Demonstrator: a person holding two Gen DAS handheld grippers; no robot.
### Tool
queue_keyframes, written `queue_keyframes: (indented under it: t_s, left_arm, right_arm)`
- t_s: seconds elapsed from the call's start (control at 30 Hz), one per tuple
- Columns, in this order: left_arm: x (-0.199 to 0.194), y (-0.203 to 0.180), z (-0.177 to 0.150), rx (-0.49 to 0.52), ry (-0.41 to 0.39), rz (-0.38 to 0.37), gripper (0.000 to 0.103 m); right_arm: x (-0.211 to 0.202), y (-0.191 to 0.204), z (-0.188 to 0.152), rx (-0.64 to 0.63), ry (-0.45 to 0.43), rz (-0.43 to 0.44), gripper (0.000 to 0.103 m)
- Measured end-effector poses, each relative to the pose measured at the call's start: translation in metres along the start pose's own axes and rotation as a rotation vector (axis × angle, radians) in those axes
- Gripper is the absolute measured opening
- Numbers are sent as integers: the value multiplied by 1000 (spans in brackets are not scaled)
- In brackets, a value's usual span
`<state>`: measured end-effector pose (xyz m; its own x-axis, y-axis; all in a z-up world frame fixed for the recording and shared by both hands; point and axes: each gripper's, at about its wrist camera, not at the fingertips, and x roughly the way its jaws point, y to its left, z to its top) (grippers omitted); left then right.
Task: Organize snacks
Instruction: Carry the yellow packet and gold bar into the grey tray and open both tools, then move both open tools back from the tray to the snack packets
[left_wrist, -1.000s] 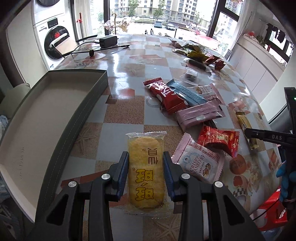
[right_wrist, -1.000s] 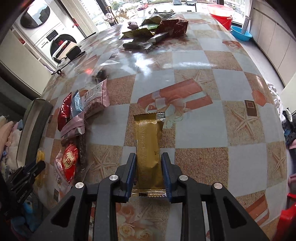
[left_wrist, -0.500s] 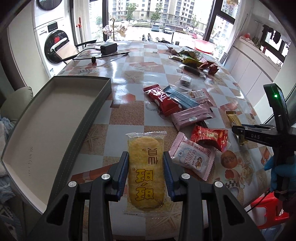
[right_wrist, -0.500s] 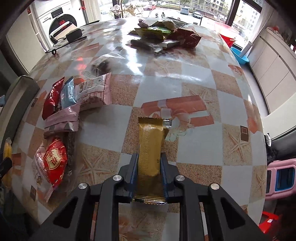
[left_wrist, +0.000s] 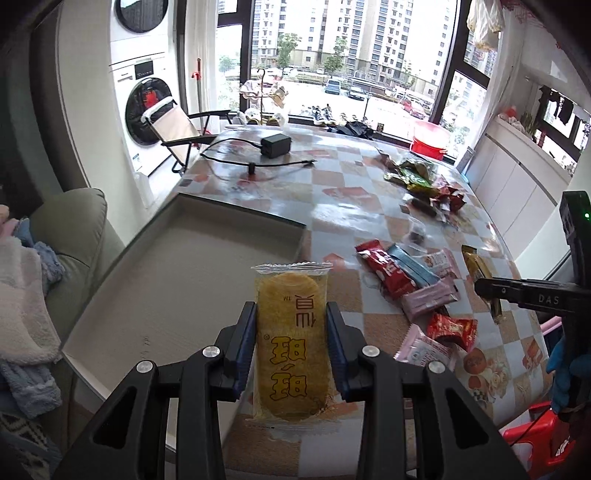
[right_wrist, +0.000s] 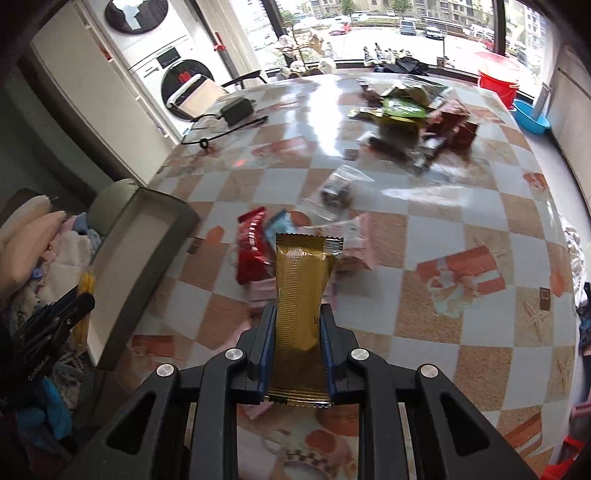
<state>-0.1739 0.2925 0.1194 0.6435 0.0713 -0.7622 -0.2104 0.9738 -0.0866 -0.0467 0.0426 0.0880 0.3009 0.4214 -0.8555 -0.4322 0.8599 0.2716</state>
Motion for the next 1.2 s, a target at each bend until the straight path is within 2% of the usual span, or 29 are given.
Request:
queue_keyframes:
  t_s: [0.13, 0.43, 0.73, 0.87, 0.93, 0.97, 1.0, 1.03, 1.2]
  left_arm:
    - [-1, 33, 7, -19, 2, 56, 39]
    - [24, 81, -14, -80, 75, 103, 39]
    - [52, 107, -29, -114, 121, 149, 39]
    - [66, 115, -39, -128, 161, 170, 44]
    - [72, 118, -46, -136, 185, 176, 53]
    - [74, 118, -49, -139, 198, 178, 54]
    - [75, 117, -52, -133, 197, 181, 55]
    - [73, 114, -54, -115, 190, 192, 58]
    - [70, 91, -66, -62, 194, 170, 69]
  right_arm:
    - [22, 48, 14, -53, 37, 86, 23]
    - [76, 154, 31, -215, 104, 179, 23]
    - [116, 207, 36, -278, 157, 204, 23]
    - [134, 222, 34, -306, 195, 171, 24]
    - [143, 225, 30, -320, 228, 148, 29]
    - [146, 226, 27, -330, 233, 130, 41]
    - [148, 226, 23, -348, 231, 104, 60]
    - [147, 227, 20, -370, 224, 80, 65]
    - [143, 236, -1, -529, 211, -23, 65]
